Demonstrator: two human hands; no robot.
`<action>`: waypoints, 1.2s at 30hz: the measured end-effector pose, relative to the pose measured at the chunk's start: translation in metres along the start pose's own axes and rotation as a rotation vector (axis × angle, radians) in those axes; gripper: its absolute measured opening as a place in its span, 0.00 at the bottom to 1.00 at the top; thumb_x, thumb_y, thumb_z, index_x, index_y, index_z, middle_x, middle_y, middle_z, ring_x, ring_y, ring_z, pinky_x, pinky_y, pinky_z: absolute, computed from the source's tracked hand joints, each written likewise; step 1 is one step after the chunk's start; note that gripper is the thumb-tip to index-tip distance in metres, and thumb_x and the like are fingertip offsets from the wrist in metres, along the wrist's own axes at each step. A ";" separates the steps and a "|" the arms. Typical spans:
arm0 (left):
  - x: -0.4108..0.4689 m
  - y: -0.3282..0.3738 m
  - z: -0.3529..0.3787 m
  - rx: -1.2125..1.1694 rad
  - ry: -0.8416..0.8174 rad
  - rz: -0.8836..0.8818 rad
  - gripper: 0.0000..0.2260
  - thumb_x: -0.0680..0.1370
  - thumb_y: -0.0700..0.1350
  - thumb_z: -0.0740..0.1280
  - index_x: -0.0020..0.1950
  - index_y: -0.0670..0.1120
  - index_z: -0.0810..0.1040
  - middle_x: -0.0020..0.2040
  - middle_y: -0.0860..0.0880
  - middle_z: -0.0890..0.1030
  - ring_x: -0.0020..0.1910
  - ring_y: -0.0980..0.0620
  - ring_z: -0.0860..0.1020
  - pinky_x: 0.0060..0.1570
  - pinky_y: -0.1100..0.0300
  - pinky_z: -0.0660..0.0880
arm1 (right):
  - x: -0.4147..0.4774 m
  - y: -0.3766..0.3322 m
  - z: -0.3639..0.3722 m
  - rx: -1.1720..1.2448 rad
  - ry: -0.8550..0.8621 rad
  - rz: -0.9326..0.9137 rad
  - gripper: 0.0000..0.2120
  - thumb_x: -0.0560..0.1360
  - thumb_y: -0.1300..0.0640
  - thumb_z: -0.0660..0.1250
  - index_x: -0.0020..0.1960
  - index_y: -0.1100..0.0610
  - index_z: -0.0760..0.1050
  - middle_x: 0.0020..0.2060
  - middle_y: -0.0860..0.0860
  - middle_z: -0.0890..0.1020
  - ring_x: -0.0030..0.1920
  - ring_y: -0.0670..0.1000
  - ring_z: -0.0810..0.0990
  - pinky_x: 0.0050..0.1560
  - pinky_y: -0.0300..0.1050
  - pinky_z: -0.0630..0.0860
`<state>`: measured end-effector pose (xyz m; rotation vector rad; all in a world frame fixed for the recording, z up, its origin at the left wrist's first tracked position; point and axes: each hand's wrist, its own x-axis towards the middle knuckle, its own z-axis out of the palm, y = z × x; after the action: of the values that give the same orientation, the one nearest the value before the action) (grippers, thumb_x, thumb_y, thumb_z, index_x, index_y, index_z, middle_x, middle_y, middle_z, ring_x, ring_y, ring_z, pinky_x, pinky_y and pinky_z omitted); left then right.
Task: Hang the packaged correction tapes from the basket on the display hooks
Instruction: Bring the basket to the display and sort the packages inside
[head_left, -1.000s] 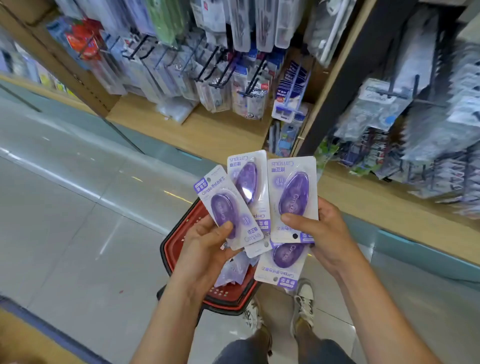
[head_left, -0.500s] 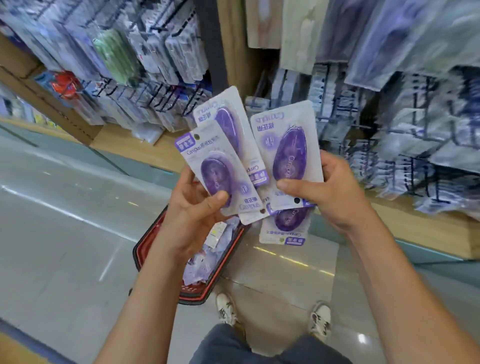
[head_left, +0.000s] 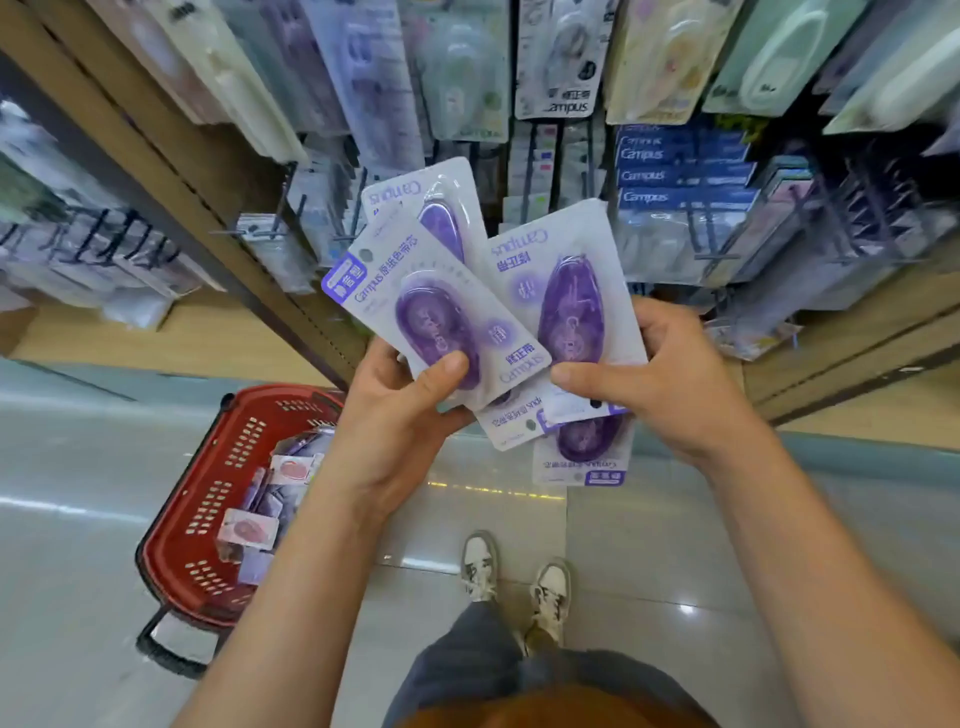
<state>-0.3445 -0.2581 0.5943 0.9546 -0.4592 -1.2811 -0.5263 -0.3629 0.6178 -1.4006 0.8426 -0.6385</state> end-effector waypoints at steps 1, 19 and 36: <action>0.006 -0.005 0.009 0.007 -0.002 -0.005 0.35 0.62 0.46 0.82 0.65 0.43 0.71 0.58 0.39 0.79 0.54 0.40 0.81 0.48 0.41 0.78 | -0.003 0.003 -0.010 0.019 0.020 0.010 0.12 0.59 0.61 0.78 0.41 0.55 0.81 0.35 0.49 0.83 0.34 0.46 0.80 0.33 0.40 0.76; 0.080 -0.036 0.138 0.272 -0.243 0.062 0.14 0.59 0.45 0.75 0.43 0.56 0.85 0.43 0.52 0.85 0.42 0.52 0.83 0.45 0.56 0.79 | -0.058 -0.030 -0.166 -0.274 0.452 -0.213 0.43 0.71 0.68 0.74 0.74 0.38 0.60 0.71 0.31 0.68 0.72 0.37 0.66 0.71 0.37 0.66; 0.086 -0.054 0.243 0.625 -0.309 -0.006 0.13 0.60 0.47 0.74 0.43 0.51 0.85 0.40 0.52 0.84 0.38 0.57 0.81 0.38 0.65 0.77 | -0.009 -0.059 -0.270 -0.098 0.078 -0.235 0.15 0.67 0.45 0.75 0.45 0.56 0.83 0.40 0.46 0.85 0.41 0.40 0.80 0.47 0.31 0.75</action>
<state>-0.5378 -0.4217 0.6684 1.2728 -1.1442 -1.3191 -0.7467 -0.5168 0.6842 -1.5862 0.7851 -0.8452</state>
